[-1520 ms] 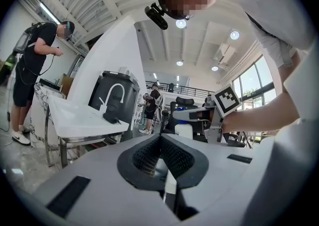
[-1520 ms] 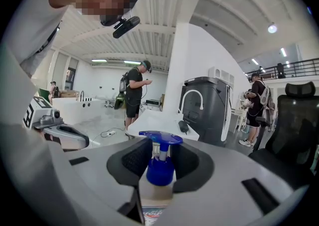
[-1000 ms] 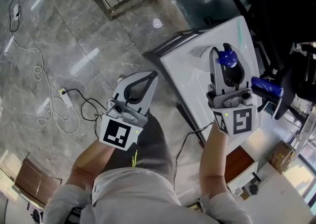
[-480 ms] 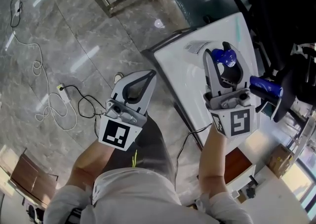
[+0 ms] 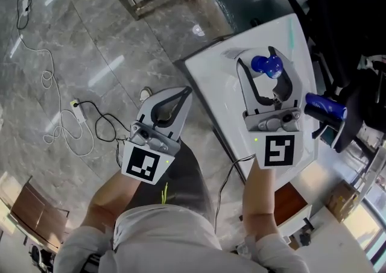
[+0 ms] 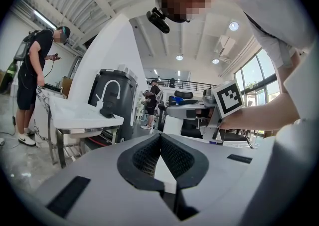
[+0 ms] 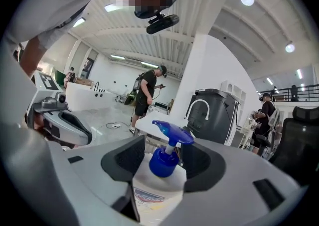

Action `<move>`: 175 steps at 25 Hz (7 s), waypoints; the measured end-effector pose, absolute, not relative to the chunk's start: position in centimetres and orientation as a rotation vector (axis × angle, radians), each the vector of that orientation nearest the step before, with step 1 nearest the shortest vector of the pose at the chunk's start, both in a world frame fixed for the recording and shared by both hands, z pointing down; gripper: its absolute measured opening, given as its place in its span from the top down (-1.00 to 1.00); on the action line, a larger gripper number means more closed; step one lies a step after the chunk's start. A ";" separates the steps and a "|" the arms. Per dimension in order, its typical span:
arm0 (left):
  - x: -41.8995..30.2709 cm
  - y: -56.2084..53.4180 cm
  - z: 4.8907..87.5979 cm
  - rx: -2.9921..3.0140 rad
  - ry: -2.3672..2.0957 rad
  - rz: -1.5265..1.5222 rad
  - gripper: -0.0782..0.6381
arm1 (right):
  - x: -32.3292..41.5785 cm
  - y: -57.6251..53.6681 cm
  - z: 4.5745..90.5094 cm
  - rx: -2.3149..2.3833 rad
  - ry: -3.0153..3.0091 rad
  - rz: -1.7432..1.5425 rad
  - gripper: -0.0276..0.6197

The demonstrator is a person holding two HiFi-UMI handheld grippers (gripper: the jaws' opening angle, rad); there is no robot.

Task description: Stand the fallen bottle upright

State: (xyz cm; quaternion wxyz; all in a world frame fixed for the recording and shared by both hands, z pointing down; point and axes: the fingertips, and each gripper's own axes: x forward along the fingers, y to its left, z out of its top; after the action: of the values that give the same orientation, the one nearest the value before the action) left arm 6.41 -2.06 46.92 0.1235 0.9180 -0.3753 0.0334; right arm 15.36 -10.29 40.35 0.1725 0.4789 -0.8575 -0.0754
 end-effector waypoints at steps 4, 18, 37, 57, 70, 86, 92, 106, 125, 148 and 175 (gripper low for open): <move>6.5 -1.8 47.1 2.675 -1.099 0.098 0.73 | 15.7 -10.0 40.3 1.377 -2.480 -0.138 0.22; 6.5 -1.9 47.5 2.669 -1.094 0.102 0.73 | 16.4 -9.4 40.4 1.362 -2.612 0.036 0.14; 7.4 -2.1 43.9 2.731 -1.062 0.101 0.73 | 19.2 -6.9 39.5 1.495 -2.557 0.093 0.15; 8.0 -1.2 33.2 2.868 -1.038 0.116 0.73 | 26.3 -3.3 37.3 1.922 -2.303 0.326 0.73; 9.0 -0.6 25.6 2.952 -1.050 0.001 0.73 | 35.3 2.1 33.3 2.250 -2.109 0.441 0.75; 8.9 0.3 17.4 3.041 -0.991 -0.182 0.73 | 38.7 7.3 23.9 2.342 -1.981 0.179 0.75; 7.7 0.3 15.0 3.084 -0.994 -0.229 0.73 | 36.8 7.0 20.4 2.292 -2.020 0.083 0.75; 0.7 -1.2 9.6 3.158 -1.089 -0.246 0.73 | 30.7 6.3 11.1 2.253 -2.239 -0.121 0.75; 0.4 -1.4 10.1 3.025 -1.086 -0.283 0.73 | 27.1 10.2 11.8 2.258 -2.188 -0.151 0.75; 2.7 -1.0 13.3 3.001 -1.052 -0.210 0.73 | 26.8 9.4 12.8 2.207 -2.155 -0.165 0.75; 0.9 -0.5 12.3 2.975 -1.236 -0.227 0.73 | 28.9 11.2 13.9 2.310 -2.218 -0.059 0.77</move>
State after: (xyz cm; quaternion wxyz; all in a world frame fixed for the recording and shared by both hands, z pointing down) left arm 0.87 -0.54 12.33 -0.0439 0.9203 -0.3823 -0.0701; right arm 28.86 11.21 13.86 -0.0305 0.7208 -0.6922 -0.0184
